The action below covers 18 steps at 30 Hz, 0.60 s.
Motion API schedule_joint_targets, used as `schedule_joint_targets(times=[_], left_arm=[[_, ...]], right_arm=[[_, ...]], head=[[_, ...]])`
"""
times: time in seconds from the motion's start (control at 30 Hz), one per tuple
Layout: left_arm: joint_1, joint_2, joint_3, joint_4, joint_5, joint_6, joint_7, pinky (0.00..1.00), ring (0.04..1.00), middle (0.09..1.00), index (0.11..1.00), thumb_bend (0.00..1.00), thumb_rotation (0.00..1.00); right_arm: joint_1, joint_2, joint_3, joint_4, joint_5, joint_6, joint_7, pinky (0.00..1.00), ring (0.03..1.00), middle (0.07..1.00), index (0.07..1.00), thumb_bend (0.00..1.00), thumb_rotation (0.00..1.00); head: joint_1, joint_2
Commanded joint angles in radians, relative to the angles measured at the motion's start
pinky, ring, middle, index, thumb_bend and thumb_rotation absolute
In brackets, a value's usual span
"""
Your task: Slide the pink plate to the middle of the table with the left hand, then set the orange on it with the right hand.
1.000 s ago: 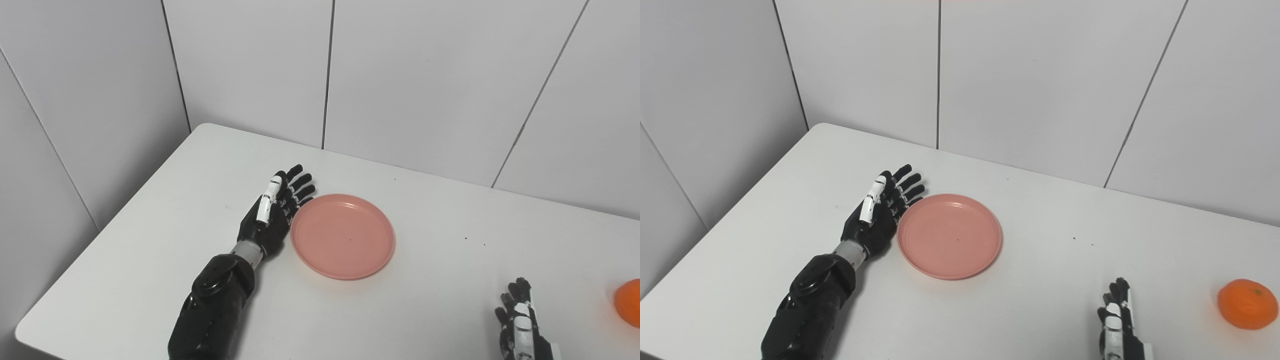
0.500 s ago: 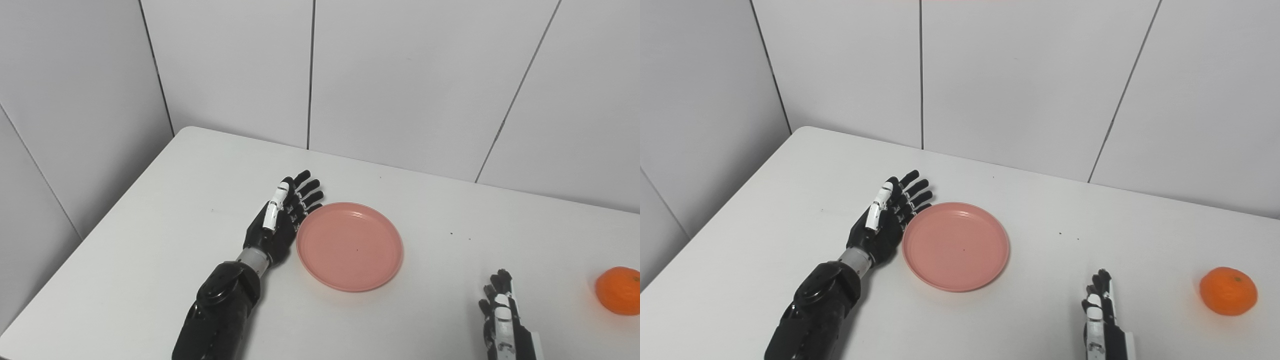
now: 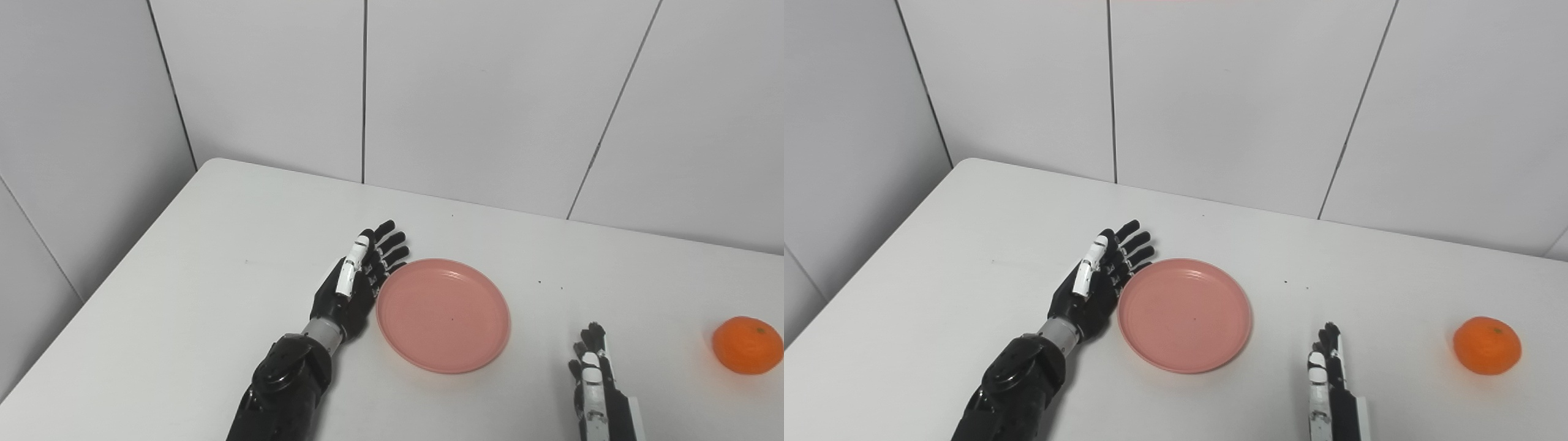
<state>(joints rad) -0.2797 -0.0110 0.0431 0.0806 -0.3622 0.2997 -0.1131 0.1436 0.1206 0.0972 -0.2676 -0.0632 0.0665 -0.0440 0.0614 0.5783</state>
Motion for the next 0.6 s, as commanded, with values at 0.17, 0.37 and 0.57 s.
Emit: schedule_joint_targets(times=[0.17, 0.37, 0.57], left_arm=[[0.037, -0.008, -0.052, -0.018, 0.03, 0.084, -0.004, 0.89, 0.907, 0.916, 0.901, 0.36, 1.0], [0.057, -0.019, -0.094, -0.035, 0.04, 0.092, -0.02, 0.89, 0.9, 0.911, 0.897, 0.35, 1.0], [0.077, -0.034, -0.107, -0.058, 0.027, 0.112, -0.036, 0.9, 0.905, 0.916, 0.905, 0.36, 1.0]], right_arm=[[-0.01, 0.034, 0.012, -0.035, -0.012, -0.011, -0.018, 1.0, 0.992, 1.0, 1.0, 0.25, 1.0], [-0.012, 0.053, 0.014, -0.045, -0.031, 0.009, -0.028, 1.0, 0.984, 0.995, 0.993, 0.26, 1.0], [-0.015, 0.061, 0.017, -0.042, -0.055, 0.006, -0.035, 0.99, 0.981, 0.989, 0.988, 0.26, 1.0]], head=[[-0.039, 0.013], [-0.061, 0.02], [-0.081, 0.028]])
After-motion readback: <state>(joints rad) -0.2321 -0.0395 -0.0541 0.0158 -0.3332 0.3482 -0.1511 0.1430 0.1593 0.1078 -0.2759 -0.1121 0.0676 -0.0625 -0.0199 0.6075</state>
